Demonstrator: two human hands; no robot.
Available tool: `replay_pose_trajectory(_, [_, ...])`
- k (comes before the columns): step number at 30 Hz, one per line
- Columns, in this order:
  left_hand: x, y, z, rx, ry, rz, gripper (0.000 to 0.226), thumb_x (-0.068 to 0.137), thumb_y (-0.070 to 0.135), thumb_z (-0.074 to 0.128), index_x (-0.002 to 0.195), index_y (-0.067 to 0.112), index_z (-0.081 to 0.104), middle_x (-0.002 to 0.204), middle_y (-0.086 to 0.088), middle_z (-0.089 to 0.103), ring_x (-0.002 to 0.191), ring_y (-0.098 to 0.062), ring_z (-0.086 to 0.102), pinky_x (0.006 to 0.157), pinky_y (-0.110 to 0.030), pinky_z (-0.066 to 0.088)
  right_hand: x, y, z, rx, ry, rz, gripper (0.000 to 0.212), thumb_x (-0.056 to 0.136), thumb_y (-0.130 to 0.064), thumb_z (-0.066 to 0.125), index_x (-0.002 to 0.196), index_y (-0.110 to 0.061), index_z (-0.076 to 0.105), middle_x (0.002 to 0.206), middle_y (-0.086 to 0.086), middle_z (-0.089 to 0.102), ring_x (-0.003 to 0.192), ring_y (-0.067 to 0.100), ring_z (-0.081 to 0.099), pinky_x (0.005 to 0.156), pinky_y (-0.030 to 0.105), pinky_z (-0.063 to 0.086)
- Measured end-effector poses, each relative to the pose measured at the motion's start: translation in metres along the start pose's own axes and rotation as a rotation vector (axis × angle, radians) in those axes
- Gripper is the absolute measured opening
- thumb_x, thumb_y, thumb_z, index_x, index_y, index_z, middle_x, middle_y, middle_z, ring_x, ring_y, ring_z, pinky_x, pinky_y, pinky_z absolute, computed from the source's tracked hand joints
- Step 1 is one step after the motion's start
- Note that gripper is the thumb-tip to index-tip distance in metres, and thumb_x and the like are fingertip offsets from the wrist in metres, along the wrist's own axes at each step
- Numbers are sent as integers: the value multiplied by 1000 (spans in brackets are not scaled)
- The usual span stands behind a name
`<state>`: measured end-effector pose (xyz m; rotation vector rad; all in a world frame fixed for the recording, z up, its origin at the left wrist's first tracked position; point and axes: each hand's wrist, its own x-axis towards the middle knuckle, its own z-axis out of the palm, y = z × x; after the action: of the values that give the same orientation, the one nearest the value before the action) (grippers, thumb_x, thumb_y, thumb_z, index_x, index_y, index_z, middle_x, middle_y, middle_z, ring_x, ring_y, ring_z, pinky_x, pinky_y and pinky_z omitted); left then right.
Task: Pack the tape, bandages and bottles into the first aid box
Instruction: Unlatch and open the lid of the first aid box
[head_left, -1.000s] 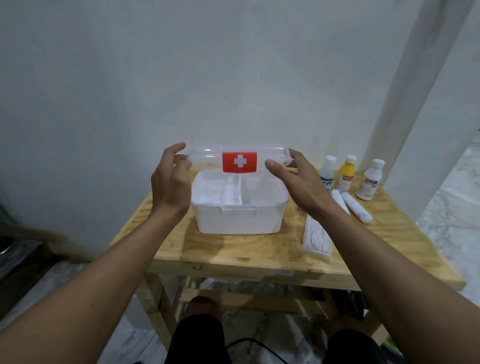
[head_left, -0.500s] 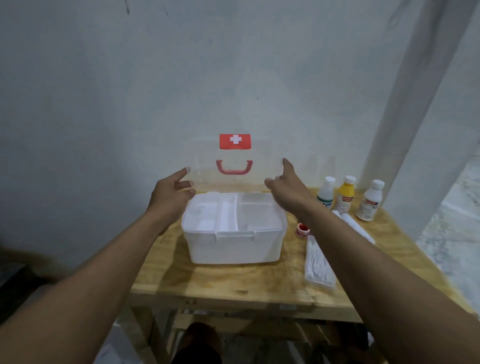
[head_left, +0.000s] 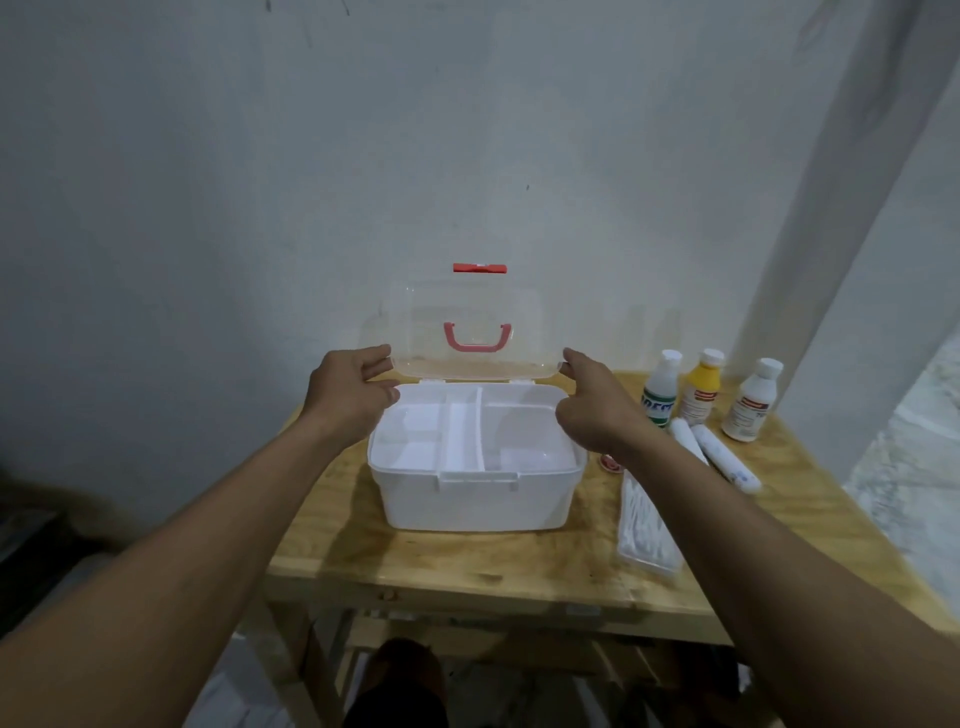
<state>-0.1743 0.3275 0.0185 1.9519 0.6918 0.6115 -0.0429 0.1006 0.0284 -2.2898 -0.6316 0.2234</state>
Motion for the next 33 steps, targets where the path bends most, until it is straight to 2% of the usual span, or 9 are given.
replay_pose_trajectory(5, [8, -2, 1, 70, -23, -8, 58, 85, -5, 66, 140, 13, 57, 136, -5, 62, 126, -21, 58, 107, -38, 46, -4, 2, -1, 21, -42, 6, 77, 88, 4, 45, 160, -11, 20, 164, 6, 28, 151, 24, 27, 120, 41, 31])
replay_pose_trajectory(12, [15, -6, 3, 124, -75, -53, 47, 89, -3, 60, 133, 14, 63, 133, -3, 64, 125, -21, 56, 107, -33, 43, -6, 4, -4, 106, -102, 70, 76, 89, 3, 48, 159, -7, 22, 164, 9, 30, 150, 27, 29, 118, 42, 32])
replay_pose_trajectory(16, [17, -7, -2, 152, -65, -57, 40, 94, 1, 55, 131, 11, 65, 133, -6, 63, 126, -23, 54, 108, -30, 39, -7, 0, -1, 162, -124, 84, 67, 91, 1, 49, 155, -2, 30, 158, 12, 38, 143, 29, 39, 114, 42, 37])
replay_pose_trajectory(20, [15, -9, -8, 129, -40, -54, 31, 97, 4, 56, 125, 10, 68, 134, -7, 62, 126, -23, 53, 100, -24, 36, -6, -4, 3, 263, -156, 128, 50, 94, -4, 48, 142, 7, 43, 147, 22, 48, 130, 39, 50, 108, 56, 44])
replay_pose_trajectory(22, [14, -9, -10, 117, -27, -57, 27, 98, 7, 57, 122, 10, 71, 133, -7, 62, 125, -23, 54, 98, -24, 37, -7, -5, 3, 317, -179, 154, 41, 97, -3, 44, 135, 9, 49, 139, 27, 52, 123, 40, 55, 104, 57, 47])
replay_pose_trajectory(25, [12, -9, -10, 122, -34, -57, 26, 99, 9, 57, 121, 10, 71, 134, -6, 62, 128, -24, 52, 102, -27, 37, -6, -4, 4, 344, -195, 168, 42, 94, 3, 39, 134, 12, 48, 138, 32, 52, 124, 44, 55, 102, 60, 46])
replay_pose_trajectory(28, [11, -10, -10, 121, -31, -55, 26, 100, 9, 56, 120, 11, 71, 133, -6, 62, 128, -25, 52, 107, -31, 39, -6, -4, 6, 369, -193, 175, 43, 94, 4, 36, 135, 10, 47, 139, 30, 52, 124, 41, 54, 104, 58, 46])
replay_pose_trajectory(33, [15, -11, -10, 115, -28, -53, 24, 100, 8, 55, 115, 12, 73, 130, -6, 64, 124, -25, 55, 108, -32, 41, -8, -6, 6, 401, -189, 176, 39, 96, 3, 39, 133, 8, 51, 137, 25, 56, 111, 31, 62, 101, 50, 51])
